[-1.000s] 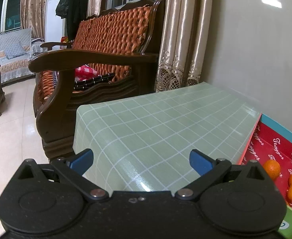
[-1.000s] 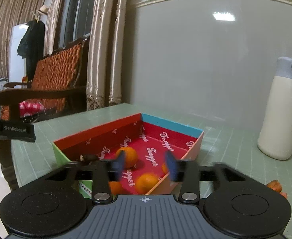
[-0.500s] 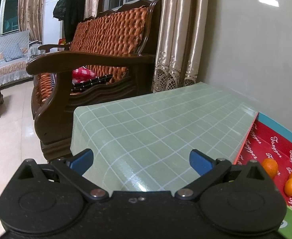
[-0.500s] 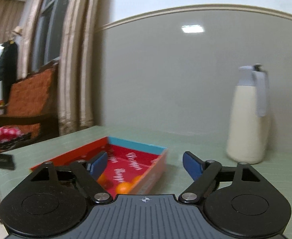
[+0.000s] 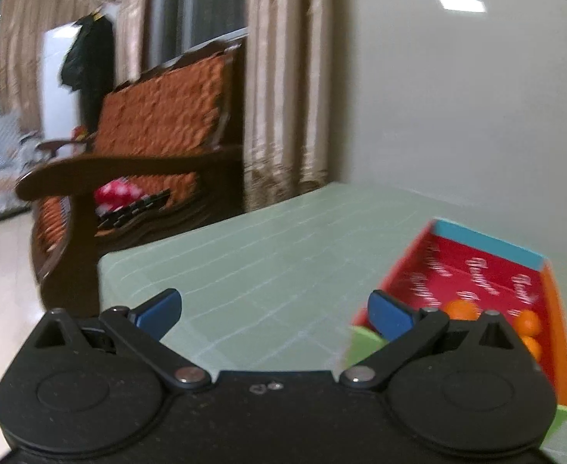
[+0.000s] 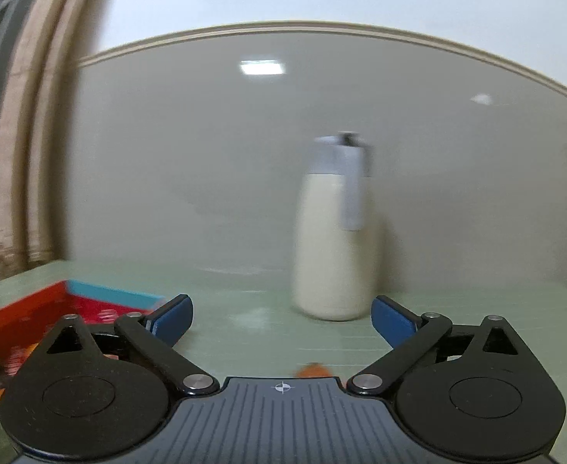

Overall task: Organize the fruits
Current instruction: 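Reach the left tool to the reddish dried fruit and grasp it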

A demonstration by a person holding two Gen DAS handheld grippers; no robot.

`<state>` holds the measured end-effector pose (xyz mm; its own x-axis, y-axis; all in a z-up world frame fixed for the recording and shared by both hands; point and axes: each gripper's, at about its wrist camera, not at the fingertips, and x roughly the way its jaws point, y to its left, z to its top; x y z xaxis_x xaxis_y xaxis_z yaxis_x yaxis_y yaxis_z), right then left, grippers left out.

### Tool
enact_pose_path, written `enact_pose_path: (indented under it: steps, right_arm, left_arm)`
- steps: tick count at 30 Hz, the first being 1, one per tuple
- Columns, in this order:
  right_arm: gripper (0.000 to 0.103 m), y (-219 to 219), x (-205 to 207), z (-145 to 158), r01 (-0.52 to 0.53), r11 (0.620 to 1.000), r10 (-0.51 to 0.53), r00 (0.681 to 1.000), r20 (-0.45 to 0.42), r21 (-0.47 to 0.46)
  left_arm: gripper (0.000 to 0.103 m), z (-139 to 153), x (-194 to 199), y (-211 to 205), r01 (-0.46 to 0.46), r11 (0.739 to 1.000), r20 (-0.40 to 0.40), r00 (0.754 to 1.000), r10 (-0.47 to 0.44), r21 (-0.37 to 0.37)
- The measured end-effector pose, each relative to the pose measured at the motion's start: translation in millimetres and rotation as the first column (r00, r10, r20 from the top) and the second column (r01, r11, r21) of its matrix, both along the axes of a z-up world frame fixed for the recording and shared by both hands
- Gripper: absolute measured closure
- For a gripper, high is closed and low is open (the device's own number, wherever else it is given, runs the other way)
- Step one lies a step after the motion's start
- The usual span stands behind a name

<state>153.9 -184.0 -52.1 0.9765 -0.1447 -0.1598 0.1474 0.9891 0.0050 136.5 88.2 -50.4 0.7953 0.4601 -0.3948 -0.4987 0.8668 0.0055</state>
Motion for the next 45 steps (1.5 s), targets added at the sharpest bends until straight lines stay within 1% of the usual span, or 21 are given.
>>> enact_pose_path:
  steps: [4,7,10,13,16,19,21,23,27,28,29,32,34,35,37,39,41,45]
  right_arm:
    - [0.003,-25,3,-3,0.131,0.991,-0.130,0.991,-0.027,0.019]
    - [0.000,-46,2,-5,0.237,0.971,-0.236,0.971,-0.043,0.027]
    - [0.000,-65,-1,-7,0.313,0.949,-0.311,0.949,-0.054,0.024]
    - [0.000,-80,-6,-7,0.368,0.930,-0.367,0.929,-0.050,0.015]
    - [0.000,-95,-11,-7,0.397,0.917,-0.396,0.917,-0.054,0.021]
    - [0.000,-109,-19,-7,0.410,0.911,-0.408,0.911,-0.056,0.043]
    - [0.000,-117,-24,-7,0.422,0.905,-0.420,0.906,-0.051,0.051]
    - [0.000,-123,-34,-4,0.437,0.898,-0.435,0.899,-0.044,0.055]
    - [0.000,-139,-43,0,0.466,0.882,-0.464,0.885,-0.037,0.067]
    - [0.000,-142,-45,1,0.474,0.878,-0.473,0.880,-0.034,0.068]
    - [0.000,-145,-48,2,0.483,0.873,-0.482,0.876,-0.033,0.069]
    - [0.000,-157,-52,3,0.499,0.863,-0.499,0.866,-0.030,0.081]
    - [0.000,-163,-55,2,0.506,0.857,-0.506,0.862,-0.031,0.093]
    - [0.000,-165,-56,2,0.509,0.855,-0.509,0.860,-0.032,0.098]
    - [0.000,-170,-59,2,0.514,0.851,-0.513,0.857,-0.034,0.107]
    - [0.000,-175,-61,3,0.517,0.848,-0.517,0.855,-0.035,0.118]
    - [0.000,-179,-62,4,0.517,0.846,-0.516,0.856,-0.042,0.130]
    - [0.000,-183,-63,6,0.510,0.848,-0.509,0.859,-0.049,0.145]
  left_arm:
    - [0.006,2,7,-28,0.104,0.994,0.010,0.994,-0.105,0.031]
    - [0.006,3,12,-49,0.182,0.982,0.007,0.983,-0.183,0.052]
    - [0.006,6,14,-73,0.260,0.963,0.011,0.965,-0.261,0.072]
    - [0.006,8,19,-98,0.343,0.937,0.000,0.939,-0.344,0.071]
    - [0.008,9,24,-124,0.430,0.900,-0.018,0.903,-0.430,0.069]
    - [0.013,7,29,-152,0.511,0.855,-0.041,0.860,-0.509,0.087]
    - [0.016,5,33,-169,0.552,0.829,-0.060,0.834,-0.549,0.085]
    - [0.023,1,37,-186,0.587,0.806,-0.073,0.810,-0.582,0.081]
    - [0.028,-6,40,-221,0.650,0.758,-0.101,0.759,-0.643,0.063]
    - [0.032,-9,42,-229,0.667,0.743,-0.111,0.744,-0.659,0.062]
    - [0.038,-12,43,-237,0.686,0.725,-0.126,0.725,-0.677,0.059]
    - [0.049,-21,47,-261,0.736,0.675,-0.165,0.673,-0.721,0.052]
    - [0.052,-27,49,-274,0.759,0.649,-0.183,0.645,-0.742,0.049]
    - [0.052,-29,50,-281,0.767,0.640,-0.189,0.636,-0.748,0.051]
    - [0.052,-34,53,-289,0.776,0.629,-0.202,0.625,-0.754,0.054]
    - [0.055,-37,59,-296,0.784,0.619,-0.214,0.613,-0.761,0.042]
    - [0.061,-41,65,-301,0.789,0.614,-0.226,0.604,-0.765,0.027]
    - [0.063,-49,77,-305,0.784,0.620,-0.238,0.604,-0.760,0.008]
